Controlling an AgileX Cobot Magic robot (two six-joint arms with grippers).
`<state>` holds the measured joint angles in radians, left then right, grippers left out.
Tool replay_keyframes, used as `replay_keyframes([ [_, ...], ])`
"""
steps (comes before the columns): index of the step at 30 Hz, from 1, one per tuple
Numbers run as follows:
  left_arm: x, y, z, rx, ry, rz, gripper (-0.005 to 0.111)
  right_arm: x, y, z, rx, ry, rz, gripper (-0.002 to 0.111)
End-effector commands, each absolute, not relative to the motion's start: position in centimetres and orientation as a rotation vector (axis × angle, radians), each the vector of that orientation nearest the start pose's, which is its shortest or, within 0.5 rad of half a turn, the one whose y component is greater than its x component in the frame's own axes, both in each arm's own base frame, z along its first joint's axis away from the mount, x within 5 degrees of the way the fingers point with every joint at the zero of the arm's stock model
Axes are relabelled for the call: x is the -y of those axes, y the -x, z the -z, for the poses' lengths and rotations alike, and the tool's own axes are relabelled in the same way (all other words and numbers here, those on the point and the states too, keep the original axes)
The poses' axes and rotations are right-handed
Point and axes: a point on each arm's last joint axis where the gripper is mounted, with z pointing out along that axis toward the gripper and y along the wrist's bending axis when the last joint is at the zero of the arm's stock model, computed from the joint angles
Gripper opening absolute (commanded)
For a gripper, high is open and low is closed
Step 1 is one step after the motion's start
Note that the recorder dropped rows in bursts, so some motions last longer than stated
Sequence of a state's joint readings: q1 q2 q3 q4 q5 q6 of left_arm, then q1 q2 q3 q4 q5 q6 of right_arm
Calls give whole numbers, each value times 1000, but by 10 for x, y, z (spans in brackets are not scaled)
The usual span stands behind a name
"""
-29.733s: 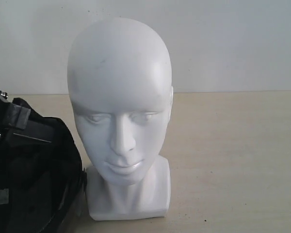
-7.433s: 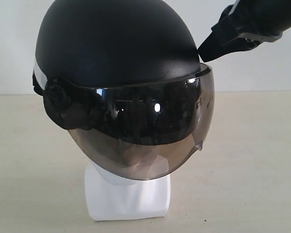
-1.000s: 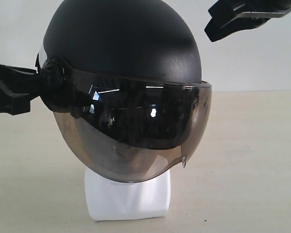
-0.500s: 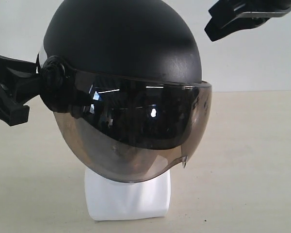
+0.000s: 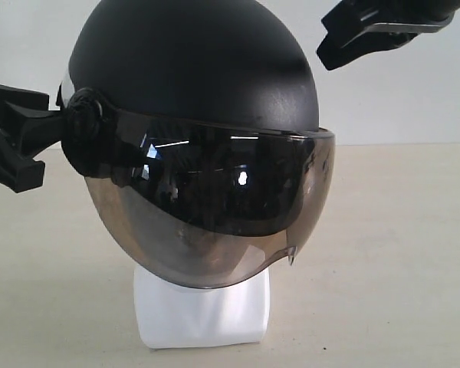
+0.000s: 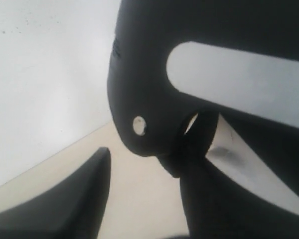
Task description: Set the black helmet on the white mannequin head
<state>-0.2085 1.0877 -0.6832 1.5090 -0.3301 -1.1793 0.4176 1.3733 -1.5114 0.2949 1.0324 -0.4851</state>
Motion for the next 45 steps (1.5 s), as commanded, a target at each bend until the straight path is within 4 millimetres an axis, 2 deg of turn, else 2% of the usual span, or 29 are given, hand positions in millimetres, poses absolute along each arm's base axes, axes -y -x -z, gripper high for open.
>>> replay_keyframes([
  [1, 74, -225, -305, -1745, -667, 213, 43, -138, -248, -424, -2141, 980, -360, 0],
  [8, 80, -234, -297, -1770, -692, 254, 38, -156, -238, -423, -2103, 1071, -340, 0],
  [13, 82, -234, -298, -1765, -682, 295, 34, -153, -239, -422, -2140, 1042, -280, 0],
  [16, 76, -234, -291, -1827, -600, 267, 34, -151, -239, -421, -2159, 1040, -266, 0],
  [19, 66, -229, -276, -1911, -519, 202, 34, -151, -239, -420, -2162, 1042, -263, 0],
  [22, 71, -215, -270, -1901, -556, 306, 34, -151, -239, -420, -2161, 1041, -263, 0],
  [25, 80, -203, -273, -1850, -620, 436, 34, -149, -240, -421, -2150, 1037, -231, 0],
  [29, 83, -202, -277, -1831, -565, 528, 34, -146, -242, -422, -2156, 1009, -184, 0],
  [34, 80, -203, -277, -1840, -542, 481, 34, -145, -242, -422, -2157, 1004, -164, 0],
  [38, 72, -198, -286, -1818, -494, 409, 34, -145, -242, -422, -2157, 1004, -164, 0],
  [42, 67, -193, -298, -1770, -406, 450, 34, -145, -243, -423, -2151, 1002, -161, 0],
  [45, 69, -193, -300, -1753, -381, 488, 34, -145, -243, -423, -2146, 999, -161, 0],
])
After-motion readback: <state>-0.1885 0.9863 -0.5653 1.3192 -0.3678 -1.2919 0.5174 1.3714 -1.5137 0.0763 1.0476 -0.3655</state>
